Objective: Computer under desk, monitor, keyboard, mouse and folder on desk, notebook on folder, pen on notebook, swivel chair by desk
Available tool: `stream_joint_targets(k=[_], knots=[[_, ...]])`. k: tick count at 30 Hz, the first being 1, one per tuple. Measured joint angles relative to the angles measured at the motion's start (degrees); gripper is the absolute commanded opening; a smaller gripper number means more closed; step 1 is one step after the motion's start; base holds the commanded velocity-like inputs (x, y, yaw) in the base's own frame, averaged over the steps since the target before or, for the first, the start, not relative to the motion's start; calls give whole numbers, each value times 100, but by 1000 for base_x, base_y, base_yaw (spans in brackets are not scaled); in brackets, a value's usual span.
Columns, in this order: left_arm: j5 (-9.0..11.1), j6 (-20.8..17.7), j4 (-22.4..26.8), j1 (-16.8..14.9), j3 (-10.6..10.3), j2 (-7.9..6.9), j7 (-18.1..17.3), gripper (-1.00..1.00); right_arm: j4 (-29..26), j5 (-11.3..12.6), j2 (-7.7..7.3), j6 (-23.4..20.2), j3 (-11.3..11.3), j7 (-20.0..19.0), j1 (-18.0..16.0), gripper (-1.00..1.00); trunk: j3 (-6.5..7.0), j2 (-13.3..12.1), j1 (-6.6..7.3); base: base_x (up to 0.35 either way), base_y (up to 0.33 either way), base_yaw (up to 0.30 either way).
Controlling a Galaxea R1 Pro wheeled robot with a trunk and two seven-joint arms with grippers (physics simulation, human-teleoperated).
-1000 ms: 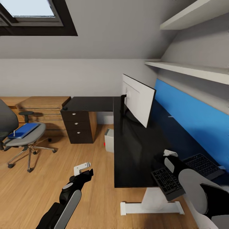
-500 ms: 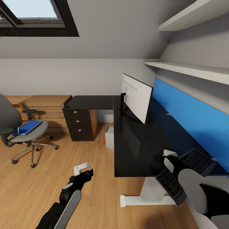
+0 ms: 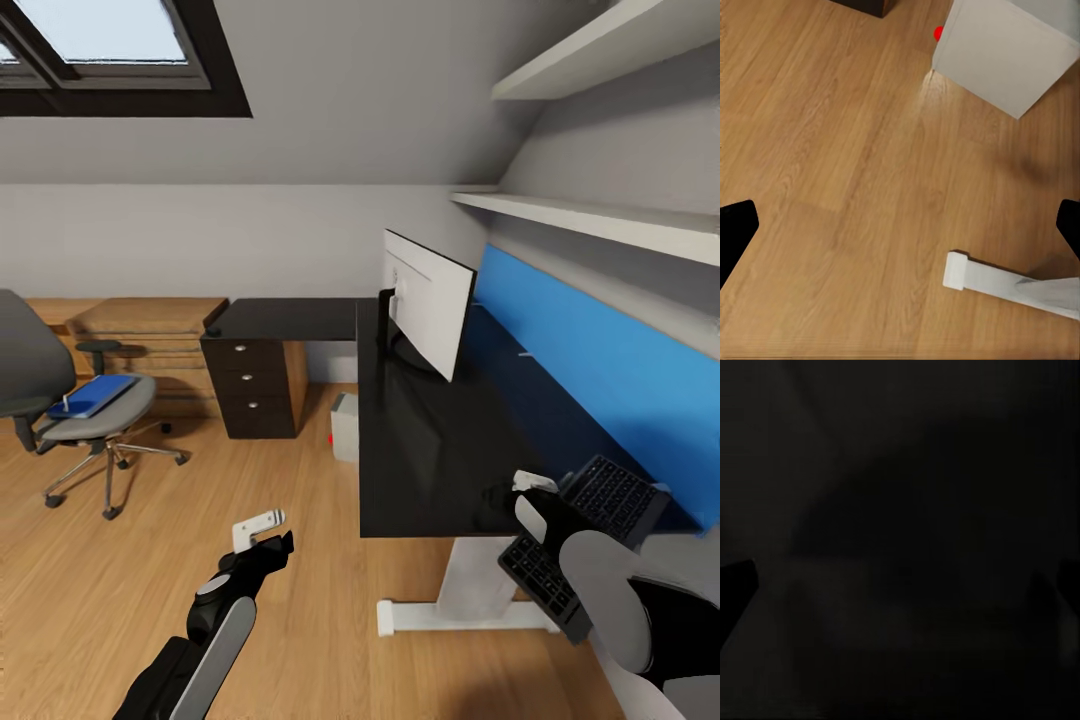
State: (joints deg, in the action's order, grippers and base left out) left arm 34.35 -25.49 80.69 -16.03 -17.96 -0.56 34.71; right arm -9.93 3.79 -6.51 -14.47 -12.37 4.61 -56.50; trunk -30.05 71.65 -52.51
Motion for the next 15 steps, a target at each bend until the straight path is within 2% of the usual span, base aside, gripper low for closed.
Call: stream_joint_targets(k=[5, 15], knots=[[0, 0, 0, 0, 0, 0, 0, 100, 1, -106, 5, 0, 0, 3, 1, 100, 0, 0, 1, -143, 0, 0], [1, 1, -88, 0, -1, 7, 1, 100, 1, -155, 28, 8, 3, 13, 1, 100, 0, 0, 2, -13, 0, 0]])
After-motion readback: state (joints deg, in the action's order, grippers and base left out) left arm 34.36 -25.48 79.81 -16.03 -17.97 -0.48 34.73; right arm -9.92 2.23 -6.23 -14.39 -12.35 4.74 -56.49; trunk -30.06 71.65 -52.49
